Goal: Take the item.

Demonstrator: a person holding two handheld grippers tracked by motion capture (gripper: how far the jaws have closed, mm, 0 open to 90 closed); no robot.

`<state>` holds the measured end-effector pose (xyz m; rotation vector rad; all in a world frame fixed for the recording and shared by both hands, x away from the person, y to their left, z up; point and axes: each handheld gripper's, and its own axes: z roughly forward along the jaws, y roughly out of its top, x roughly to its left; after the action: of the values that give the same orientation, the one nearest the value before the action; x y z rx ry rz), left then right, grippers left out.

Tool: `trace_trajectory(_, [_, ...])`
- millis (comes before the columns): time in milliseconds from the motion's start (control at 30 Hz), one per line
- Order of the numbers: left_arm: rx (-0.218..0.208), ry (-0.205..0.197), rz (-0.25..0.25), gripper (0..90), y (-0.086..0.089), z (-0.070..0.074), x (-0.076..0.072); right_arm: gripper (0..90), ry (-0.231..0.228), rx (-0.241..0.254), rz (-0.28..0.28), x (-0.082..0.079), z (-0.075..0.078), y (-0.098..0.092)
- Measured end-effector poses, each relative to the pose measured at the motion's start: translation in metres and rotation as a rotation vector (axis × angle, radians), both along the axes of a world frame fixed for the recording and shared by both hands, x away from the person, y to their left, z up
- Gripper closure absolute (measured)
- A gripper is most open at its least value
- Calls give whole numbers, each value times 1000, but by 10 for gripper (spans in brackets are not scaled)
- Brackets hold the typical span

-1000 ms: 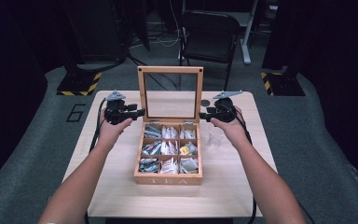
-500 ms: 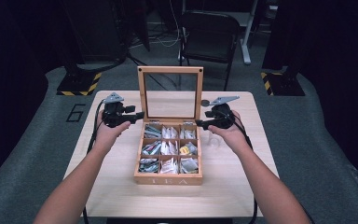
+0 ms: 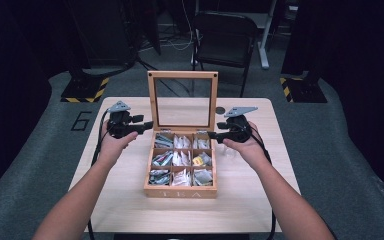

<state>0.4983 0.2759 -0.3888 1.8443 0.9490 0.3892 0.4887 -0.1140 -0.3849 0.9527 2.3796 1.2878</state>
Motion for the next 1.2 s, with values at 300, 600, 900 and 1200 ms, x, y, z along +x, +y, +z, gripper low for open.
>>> trace_trajectory(300, [1, -7, 1, 413, 3, 0, -5, 471, 3, -3, 27, -13, -9, -1])
trace_trajectory(600, [1, -3, -10, 414, 2, -1, -4, 464, -7, -7, 52, -25, -13, 0])
trace_trajectory(900, [-1, -9, -15, 414, 2, 1, -7, 470, -21, -27, 78, -36, -20, 1])
trace_trajectory(1200, [2, -7, -20, 414, 1, 1, -7, 516, -2, -20, 117, -51, -28, 6])
